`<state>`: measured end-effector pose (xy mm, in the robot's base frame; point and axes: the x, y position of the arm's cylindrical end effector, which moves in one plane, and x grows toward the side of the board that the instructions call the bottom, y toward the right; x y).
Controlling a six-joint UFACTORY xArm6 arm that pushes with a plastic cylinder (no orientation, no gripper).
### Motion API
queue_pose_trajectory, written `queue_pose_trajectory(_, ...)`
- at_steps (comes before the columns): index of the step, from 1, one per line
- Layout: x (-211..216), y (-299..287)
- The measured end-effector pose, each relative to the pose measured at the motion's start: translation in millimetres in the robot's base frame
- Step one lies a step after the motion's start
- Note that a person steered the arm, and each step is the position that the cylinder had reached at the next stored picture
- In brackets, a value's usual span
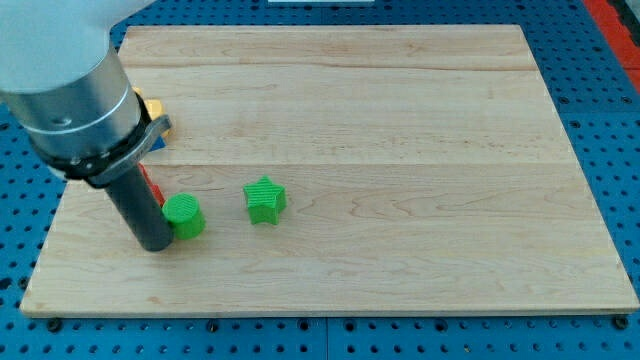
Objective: Move the red star closer to the green circle
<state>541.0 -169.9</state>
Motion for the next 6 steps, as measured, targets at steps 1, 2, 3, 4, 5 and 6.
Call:
queue_pose_trajectory(1, -4.5, 31.8)
queue_pose_trajectory(2, -5.6, 57.8)
queue_pose_trajectory(3, 7.4, 57.1)
queue_pose_trajectory(4, 34.9, 36.6)
queue_pose_trajectory(5, 46.1, -24.8)
queue_pose_trajectory(6, 2.0, -69.6)
